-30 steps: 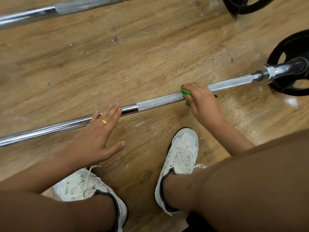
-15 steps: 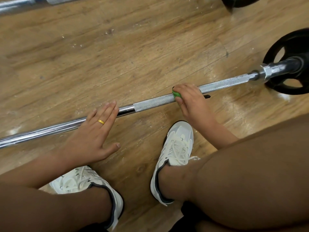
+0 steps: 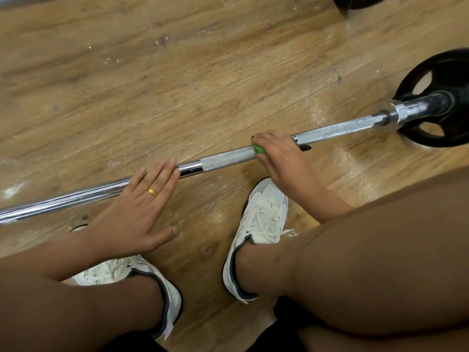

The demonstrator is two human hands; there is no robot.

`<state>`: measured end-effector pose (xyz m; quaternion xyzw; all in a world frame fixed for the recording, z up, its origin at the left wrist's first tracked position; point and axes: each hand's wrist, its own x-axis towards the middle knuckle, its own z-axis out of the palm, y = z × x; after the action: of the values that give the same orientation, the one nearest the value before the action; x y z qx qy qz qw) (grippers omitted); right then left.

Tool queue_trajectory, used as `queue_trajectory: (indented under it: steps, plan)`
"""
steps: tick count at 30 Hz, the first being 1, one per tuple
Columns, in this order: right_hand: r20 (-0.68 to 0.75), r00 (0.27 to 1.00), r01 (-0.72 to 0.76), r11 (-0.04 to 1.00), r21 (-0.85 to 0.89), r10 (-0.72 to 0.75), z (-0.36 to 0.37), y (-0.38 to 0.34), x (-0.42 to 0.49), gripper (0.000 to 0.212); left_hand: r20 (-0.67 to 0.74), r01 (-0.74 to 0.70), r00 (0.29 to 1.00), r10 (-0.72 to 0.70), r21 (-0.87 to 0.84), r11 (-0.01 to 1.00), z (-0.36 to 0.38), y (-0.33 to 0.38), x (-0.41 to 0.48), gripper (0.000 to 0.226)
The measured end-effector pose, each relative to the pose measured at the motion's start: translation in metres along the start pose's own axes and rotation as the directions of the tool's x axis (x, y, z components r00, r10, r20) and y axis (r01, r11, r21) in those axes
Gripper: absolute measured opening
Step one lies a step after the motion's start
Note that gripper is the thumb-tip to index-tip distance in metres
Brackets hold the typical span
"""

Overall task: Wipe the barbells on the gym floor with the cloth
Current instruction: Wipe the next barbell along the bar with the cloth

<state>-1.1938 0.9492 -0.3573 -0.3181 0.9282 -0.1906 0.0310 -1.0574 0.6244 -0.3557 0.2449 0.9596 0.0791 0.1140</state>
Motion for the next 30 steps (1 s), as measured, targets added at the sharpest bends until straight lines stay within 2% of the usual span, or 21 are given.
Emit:
queue_trajectory:
  steps: [3, 9, 15, 19, 21, 26, 28, 30]
  plan:
    - [0.065, 0.996, 0.067, 0.998, 0.004, -0.067, -0.002, -0.003, 0.000, 0.036, 0.009, -0.035, 0.999, 0.035, 0.038, 0.999, 0.000, -0.001, -0.003, 0.099]
    - [-0.032, 0.987, -0.158, 0.987, 0.009, 0.158, -0.018, 0.016, -0.006, 0.027, 0.006, -0.059, 0.998, 0.059, 0.128, 0.990, 0.005, 0.001, -0.005, 0.094]
    - [0.076, 0.996, -0.039, 0.999, 0.033, 0.036, -0.005, -0.008, -0.002, 0.039, -0.023, -0.047, 0.998, 0.053, 0.210, 0.977, 0.009, -0.003, -0.004, 0.082]
    - [0.015, 0.988, -0.156, 0.987, 0.045, 0.155, -0.016, 0.009, 0.008, 0.030, -0.033, -0.020, 0.999, 0.028, 0.239, 0.971, 0.007, -0.004, 0.000, 0.080]
    - [0.007, 0.990, -0.142, 0.990, 0.026, 0.142, -0.011, 0.005, 0.010, 0.032, -0.037, -0.009, 0.999, 0.018, 0.244, 0.970, 0.006, -0.006, 0.004, 0.081]
    - [0.158, 0.986, -0.058, 0.997, 0.050, 0.049, -0.009, 0.000, 0.026, 0.035, -0.042, 0.014, 0.999, -0.003, 0.268, 0.963, 0.005, -0.015, 0.011, 0.085]
    - [0.160, 0.984, -0.087, 0.996, 0.029, 0.081, -0.017, 0.013, 0.034, 0.036, -0.042, 0.024, 0.999, -0.013, 0.276, 0.961, 0.002, -0.019, 0.014, 0.086]
    - [0.098, 0.985, -0.147, 0.989, 0.013, 0.145, -0.022, 0.019, 0.039, 0.036, -0.053, 0.035, 0.998, -0.020, 0.285, 0.958, 0.000, -0.023, 0.018, 0.085]
